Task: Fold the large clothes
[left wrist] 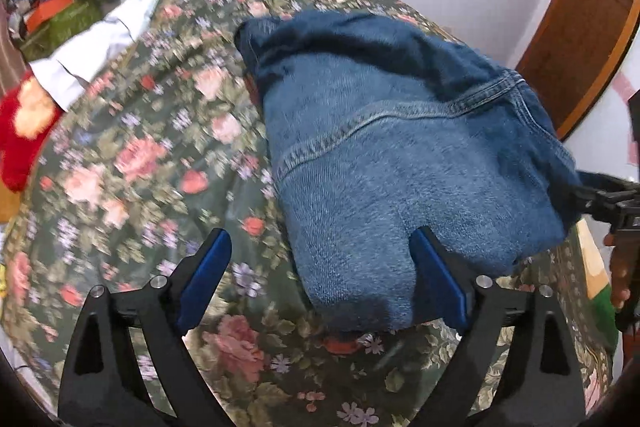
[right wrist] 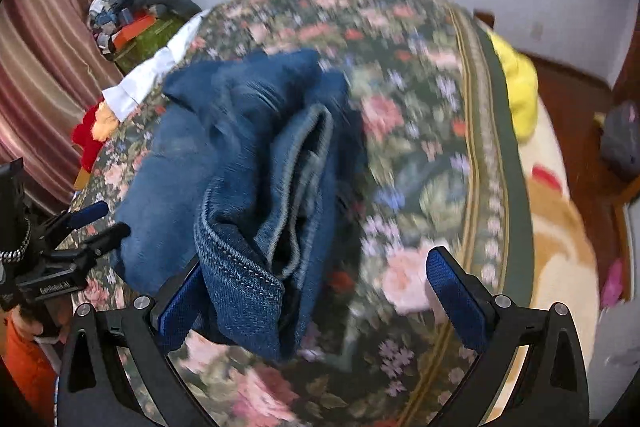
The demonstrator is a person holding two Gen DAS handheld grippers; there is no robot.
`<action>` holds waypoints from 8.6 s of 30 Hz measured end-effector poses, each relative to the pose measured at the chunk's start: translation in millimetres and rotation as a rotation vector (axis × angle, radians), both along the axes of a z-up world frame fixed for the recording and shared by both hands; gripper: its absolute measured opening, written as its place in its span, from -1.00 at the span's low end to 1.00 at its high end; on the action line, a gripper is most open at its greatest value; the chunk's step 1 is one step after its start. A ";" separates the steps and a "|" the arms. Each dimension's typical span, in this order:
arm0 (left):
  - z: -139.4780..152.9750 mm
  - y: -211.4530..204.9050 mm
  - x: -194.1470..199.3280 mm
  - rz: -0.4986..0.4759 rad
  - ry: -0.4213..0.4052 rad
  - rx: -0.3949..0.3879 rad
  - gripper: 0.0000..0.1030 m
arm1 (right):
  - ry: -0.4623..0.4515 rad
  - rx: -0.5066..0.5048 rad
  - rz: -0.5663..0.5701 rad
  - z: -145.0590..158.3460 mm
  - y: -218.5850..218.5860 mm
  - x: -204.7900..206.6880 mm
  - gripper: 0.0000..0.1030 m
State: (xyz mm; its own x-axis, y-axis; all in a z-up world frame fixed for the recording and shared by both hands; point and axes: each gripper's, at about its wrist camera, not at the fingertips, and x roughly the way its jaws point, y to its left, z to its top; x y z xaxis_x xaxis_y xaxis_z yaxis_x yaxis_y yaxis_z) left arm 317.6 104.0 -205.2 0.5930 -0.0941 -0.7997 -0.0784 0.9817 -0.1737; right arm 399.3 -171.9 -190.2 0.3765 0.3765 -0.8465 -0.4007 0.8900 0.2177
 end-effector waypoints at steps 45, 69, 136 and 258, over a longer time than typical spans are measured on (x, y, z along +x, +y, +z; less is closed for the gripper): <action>-5.4 73.0 184.3 0.161 0.094 -0.067 0.87 | 0.010 0.097 -0.029 -9.9 8.7 72.5 0.99; -33.3 87.0 102.7 0.075 0.197 -0.409 0.97 | 0.375 0.244 0.041 -40.1 26.5 100.3 1.00; 33.9 203.3 -48.6 0.093 0.054 -0.532 0.34 | 0.238 0.272 0.200 37.1 229.2 -48.6 0.14; 228.8 28.0 -347.2 0.329 -0.748 0.251 0.68 | -0.775 0.342 0.155 246.6 118.0 -346.0 0.84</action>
State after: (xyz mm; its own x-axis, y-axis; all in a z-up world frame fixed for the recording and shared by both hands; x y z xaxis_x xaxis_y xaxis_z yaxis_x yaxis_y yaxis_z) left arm -29.6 132.0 23.6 0.9393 0.3029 -0.1612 -0.3175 0.9454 -0.0736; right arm 53.3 -53.9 56.4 0.7242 0.6591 -0.2026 -0.6589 0.7481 0.0788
